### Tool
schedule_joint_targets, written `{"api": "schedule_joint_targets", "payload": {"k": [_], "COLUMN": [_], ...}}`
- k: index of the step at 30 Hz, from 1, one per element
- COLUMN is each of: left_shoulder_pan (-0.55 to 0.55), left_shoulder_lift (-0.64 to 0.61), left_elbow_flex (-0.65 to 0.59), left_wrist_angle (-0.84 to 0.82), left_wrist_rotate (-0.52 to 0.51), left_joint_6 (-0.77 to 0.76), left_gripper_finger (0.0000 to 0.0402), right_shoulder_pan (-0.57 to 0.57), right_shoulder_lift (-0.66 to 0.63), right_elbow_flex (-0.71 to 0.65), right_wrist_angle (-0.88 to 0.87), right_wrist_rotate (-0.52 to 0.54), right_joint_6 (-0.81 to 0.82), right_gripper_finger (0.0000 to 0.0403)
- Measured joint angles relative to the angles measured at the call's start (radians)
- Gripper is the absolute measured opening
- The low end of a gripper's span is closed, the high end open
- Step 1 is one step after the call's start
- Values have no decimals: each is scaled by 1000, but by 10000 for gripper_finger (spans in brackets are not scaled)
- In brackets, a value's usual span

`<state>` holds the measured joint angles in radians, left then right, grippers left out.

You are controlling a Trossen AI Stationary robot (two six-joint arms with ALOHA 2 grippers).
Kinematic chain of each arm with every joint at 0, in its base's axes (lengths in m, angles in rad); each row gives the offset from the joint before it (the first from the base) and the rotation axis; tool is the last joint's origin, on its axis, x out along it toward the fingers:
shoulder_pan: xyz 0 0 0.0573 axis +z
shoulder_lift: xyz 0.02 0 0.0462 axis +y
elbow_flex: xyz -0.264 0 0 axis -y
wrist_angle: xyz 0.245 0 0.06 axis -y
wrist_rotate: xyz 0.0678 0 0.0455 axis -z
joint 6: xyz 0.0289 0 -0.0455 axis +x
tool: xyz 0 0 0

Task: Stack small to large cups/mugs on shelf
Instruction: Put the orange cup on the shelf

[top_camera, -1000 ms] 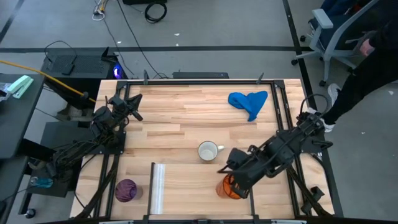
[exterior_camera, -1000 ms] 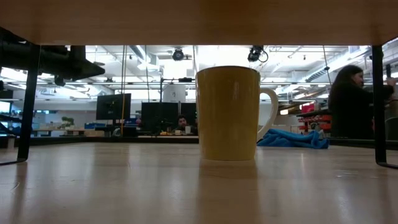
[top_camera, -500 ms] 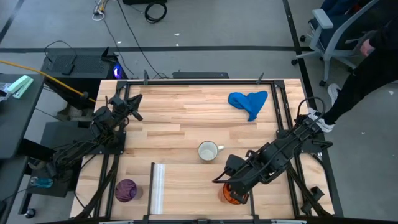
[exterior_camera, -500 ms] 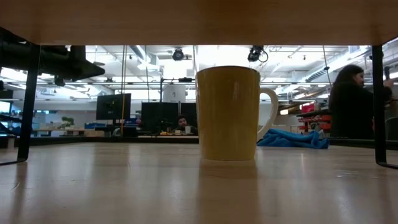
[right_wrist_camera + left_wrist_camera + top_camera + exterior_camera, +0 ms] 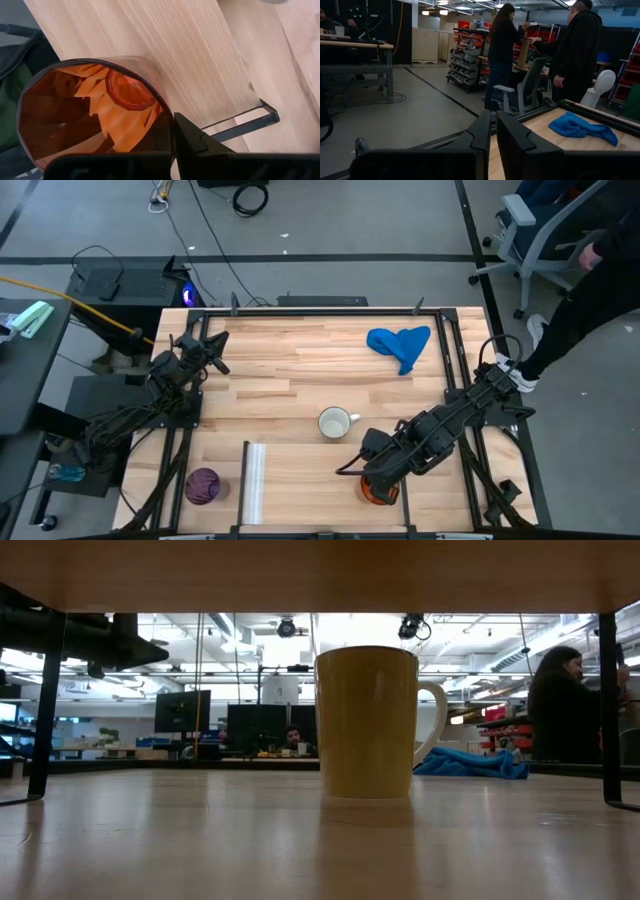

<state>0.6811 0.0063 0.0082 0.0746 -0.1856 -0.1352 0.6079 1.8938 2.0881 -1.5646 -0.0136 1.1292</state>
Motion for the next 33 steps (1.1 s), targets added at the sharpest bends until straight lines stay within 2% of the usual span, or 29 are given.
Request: {"api": "schedule_joint_targets", "payload": {"k": [6, 14, 33], "left_shoulder_pan": [0, 0, 0], "left_shoulder_lift": [0, 0, 0], "left_elbow_flex": [0, 0, 0], "left_wrist_angle": [0, 0, -1], "left_wrist_rotate": [0, 0, 0], "left_joint_6": [0, 0, 0], "left_gripper_finger": [33, 39, 43], "right_shoulder_pan": [0, -3, -3], "right_shoulder_lift": [0, -18, -23], "right_elbow_flex": [0, -5, -3], "right_wrist_angle": [-3, -13, -7], "right_wrist_rotate": [-2, 37, 65], "right_joint_6": [2, 31, 31], "right_gripper_finger": [8, 46, 53]}}
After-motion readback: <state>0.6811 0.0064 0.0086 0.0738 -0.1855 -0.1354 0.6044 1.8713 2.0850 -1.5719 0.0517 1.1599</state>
